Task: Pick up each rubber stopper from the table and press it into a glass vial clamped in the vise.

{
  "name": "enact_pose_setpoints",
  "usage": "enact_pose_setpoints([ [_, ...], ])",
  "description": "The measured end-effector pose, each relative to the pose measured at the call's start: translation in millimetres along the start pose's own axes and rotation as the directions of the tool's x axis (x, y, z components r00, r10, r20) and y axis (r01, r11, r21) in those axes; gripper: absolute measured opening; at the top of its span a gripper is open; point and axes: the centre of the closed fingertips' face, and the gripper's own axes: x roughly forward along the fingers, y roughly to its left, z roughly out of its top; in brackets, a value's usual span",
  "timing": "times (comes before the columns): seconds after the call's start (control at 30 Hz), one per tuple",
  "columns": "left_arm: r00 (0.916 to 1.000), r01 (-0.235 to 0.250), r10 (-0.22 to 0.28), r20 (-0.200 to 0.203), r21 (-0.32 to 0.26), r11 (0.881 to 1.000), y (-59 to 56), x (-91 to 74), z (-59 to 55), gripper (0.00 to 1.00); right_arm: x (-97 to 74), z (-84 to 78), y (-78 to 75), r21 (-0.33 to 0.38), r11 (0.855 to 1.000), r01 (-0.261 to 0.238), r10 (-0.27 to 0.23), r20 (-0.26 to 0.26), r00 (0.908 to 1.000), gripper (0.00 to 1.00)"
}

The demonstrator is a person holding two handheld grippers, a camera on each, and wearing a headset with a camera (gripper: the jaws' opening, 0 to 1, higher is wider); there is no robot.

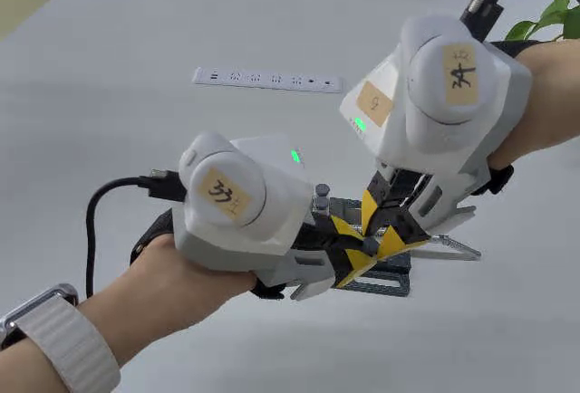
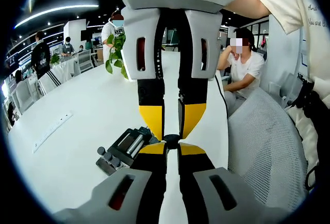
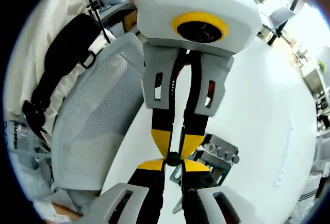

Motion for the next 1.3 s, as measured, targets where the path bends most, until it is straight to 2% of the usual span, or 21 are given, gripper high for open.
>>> enact_pose_setpoints([
  [0.2,0.9990,-0.019,0.020,0.039,-0.031,0.999,0.9,-2.1,3.5,0.04,-4.0,-0.1,-2.0,-0.004,1.000,0.014,-0.014,0.042,0.9990,0.07],
  [0.23,0.9981,-0.024,0.027,0.055,-0.047,0.999,2.8,-3.6,4.5,0.03,-5.6,1.2,-2.9,-0.005,1.000,0.019,-0.019,0.059,0.9981,0.08],
  [0.3,0.9974,-0.028,0.031,0.064,-0.058,0.998,4.8,-5.2,3.8,0.03,-8.5,1.2,-4.6,0.014,0.999,0.030,-0.031,0.070,0.9971,0.12],
  [0.37,0.9964,-0.042,0.046,0.071,-0.061,0.997,6.8,-6.7,2.8,0.03,-12.5,0.5,-9.5,0.031,0.998,0.048,-0.051,0.094,0.9943,0.16],
  [0.43,0.9939,-0.066,0.072,0.083,-0.069,0.995,9.8,-8.5,3.4,0.03,-16.6,0.5,-9.8,0.057,0.997,0.044,-0.051,0.122,0.9912,0.14],
  [0.47,0.9900,-0.091,0.099,0.100,-0.078,0.993,13.7,-10.2,5.0,0.03,-18.5,1.7,-10.4,0.074,0.996,0.050,-0.060,0.143,0.9880,0.14],
  [0.53,0.9864,-0.099,0.112,0.120,-0.107,0.989,15.1,-12.2,6.6,0.04,-20.7,2.0,-10.5,0.093,0.994,0.051,-0.066,0.162,0.9846,0.15],
  [0.67,0.9786,-0.121,0.138,0.152,-0.116,0.986,16.3,-15.4,8.4,0.03,-22.2,4.2,-13.0,0.136,0.988,0.070,-0.098,0.210,0.9728,0.15],
  [0.77,0.9763,-0.124,0.142,0.163,-0.115,0.986,15.1,-15.7,8.5,0.03,-20.8,3.3,-14.6,0.163,0.985,0.063,-0.101,0.233,0.9672,0.15],
  [0.9,0.9716,-0.109,0.123,0.202,-0.079,0.991,8.3,-15.1,13.6,0.04,-19.1,6.4,-14.0,0.181,0.982,0.057,-0.103,0.252,0.9623,0.14],
  [1.3,0.9697,-0.102,0.115,0.216,-0.071,0.992,1.8,-13.7,18.1,0.04,-17.9,10.4,-8.2,0.185,0.982,0.042,-0.090,0.262,0.9608,0.08],
])
